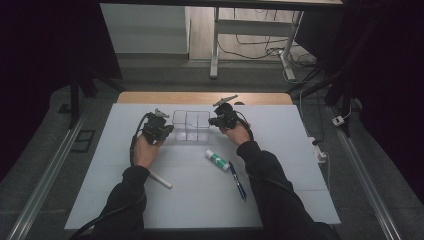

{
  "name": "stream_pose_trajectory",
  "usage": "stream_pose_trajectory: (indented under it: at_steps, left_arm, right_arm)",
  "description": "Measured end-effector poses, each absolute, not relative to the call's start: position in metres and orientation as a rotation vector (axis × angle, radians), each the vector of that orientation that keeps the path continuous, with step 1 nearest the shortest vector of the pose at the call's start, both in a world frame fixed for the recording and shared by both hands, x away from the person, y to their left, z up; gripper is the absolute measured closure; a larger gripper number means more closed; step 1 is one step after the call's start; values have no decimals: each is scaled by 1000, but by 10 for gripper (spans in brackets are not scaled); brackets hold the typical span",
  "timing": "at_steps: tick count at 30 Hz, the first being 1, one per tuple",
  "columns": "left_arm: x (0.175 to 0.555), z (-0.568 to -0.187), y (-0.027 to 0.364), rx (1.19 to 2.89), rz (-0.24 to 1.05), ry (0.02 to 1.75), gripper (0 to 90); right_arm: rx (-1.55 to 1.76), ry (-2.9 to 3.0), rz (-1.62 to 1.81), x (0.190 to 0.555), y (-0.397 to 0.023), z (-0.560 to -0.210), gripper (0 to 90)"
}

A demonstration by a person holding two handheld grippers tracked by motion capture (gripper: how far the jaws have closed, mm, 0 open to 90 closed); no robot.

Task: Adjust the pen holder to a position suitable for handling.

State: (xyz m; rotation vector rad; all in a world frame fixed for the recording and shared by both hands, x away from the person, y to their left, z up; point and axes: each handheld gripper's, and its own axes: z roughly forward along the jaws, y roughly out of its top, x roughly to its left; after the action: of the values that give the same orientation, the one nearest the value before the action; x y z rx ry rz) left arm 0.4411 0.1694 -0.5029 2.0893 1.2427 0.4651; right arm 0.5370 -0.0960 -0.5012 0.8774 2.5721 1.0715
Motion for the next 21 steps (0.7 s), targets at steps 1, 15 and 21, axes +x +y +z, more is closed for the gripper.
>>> stream_pose_trajectory:
  at_steps: [1,15,21]
  left_arm:
    - [439,-503,170,2094,466,1243,884]
    - [405,-496,185,2158,441,1251,884]
    - [396,-496,189,2168,428,1252,884]
  right_arm:
    - [877,2572,1072,537,-96,-501,898]
    - [788,2641,1061,508,-78,-500,898]
    - [771,2672,1055,497,-74,-499,898]
